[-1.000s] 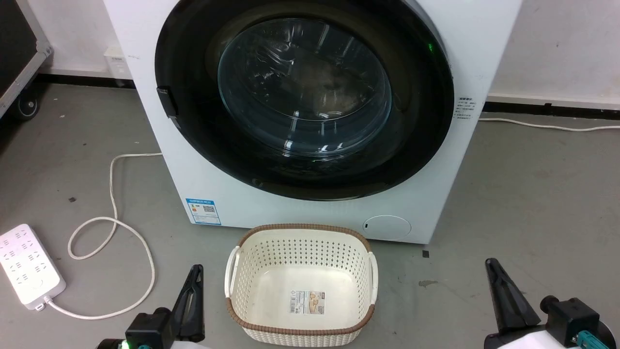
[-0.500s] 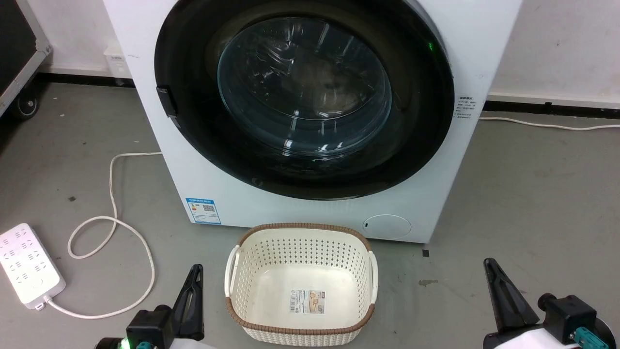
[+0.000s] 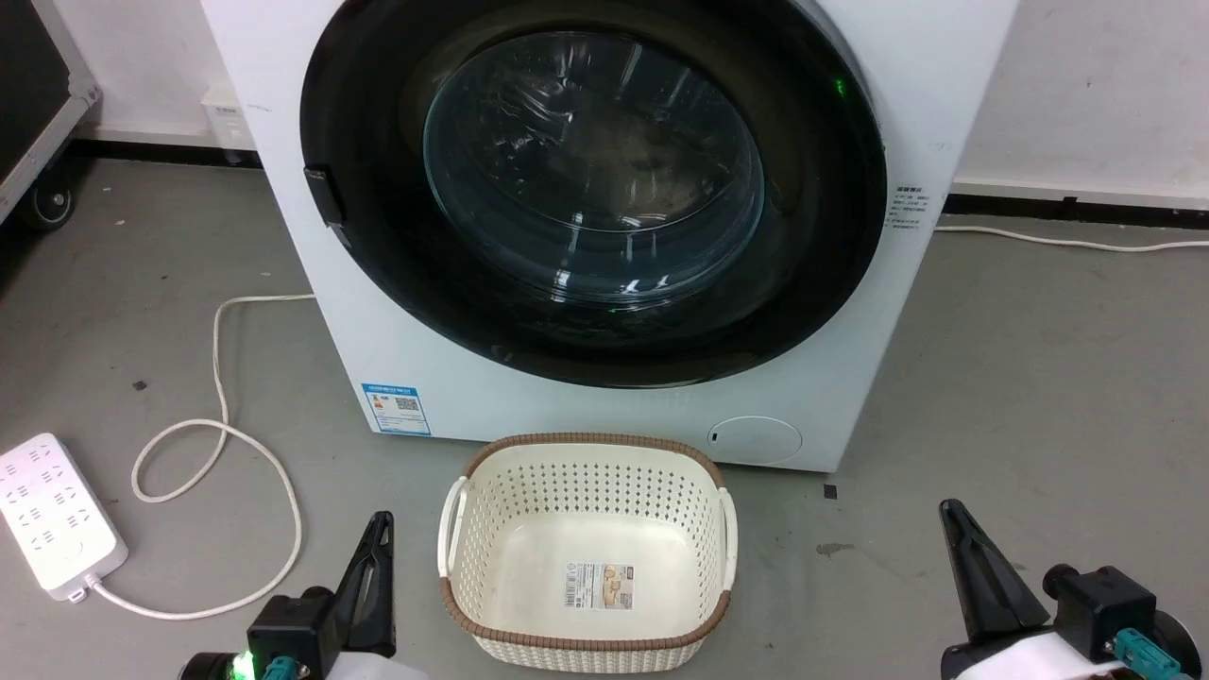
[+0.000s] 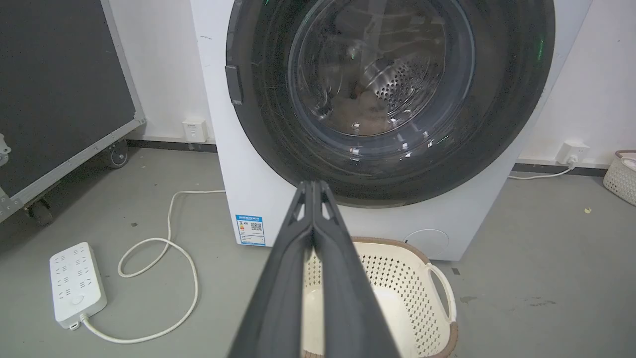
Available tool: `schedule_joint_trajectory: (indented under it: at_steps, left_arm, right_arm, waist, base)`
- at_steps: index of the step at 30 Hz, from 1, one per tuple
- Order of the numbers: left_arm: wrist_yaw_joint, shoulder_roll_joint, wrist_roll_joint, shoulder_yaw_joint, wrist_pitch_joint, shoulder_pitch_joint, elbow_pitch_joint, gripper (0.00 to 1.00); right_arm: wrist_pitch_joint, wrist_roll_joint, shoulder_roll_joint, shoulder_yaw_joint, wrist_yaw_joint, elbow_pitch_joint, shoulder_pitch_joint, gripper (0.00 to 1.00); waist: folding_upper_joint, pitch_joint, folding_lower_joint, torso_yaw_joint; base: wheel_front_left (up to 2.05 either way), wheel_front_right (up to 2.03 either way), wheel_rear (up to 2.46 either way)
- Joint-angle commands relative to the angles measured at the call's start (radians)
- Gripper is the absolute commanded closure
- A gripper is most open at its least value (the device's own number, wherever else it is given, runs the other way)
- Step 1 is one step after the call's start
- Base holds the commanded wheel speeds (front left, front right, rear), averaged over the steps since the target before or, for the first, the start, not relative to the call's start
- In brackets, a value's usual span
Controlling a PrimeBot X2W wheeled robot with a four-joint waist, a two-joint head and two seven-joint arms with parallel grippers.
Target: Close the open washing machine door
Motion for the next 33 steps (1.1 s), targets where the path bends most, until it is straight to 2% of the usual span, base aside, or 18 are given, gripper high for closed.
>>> schedule_joint_trajectory:
  at_steps: [1, 33]
  left_arm:
    - [0.003, -0.001, 0.009, 0.005, 0.006, -0.013, -0.007, 1.0]
    - [0.011, -0.002, 0.042, 0.019, 0.078, -0.032, -0.036, 1.0]
  right_arm:
    - [0.007, -0.01, 0.007, 0.0, 0.0, -0.011, -0.008, 1.0]
    - [0.078, -0.046, 0.015, 0.0, 0.0, -0.053, -0.019, 1.0]
  waist:
    - [0.0, 0.0, 0.0, 0.0]
    - [0.0, 0.007, 0.0, -0.002]
  base:
    - [0.0, 0.0, 0.0]
    - [0.0, 0.0, 0.0]
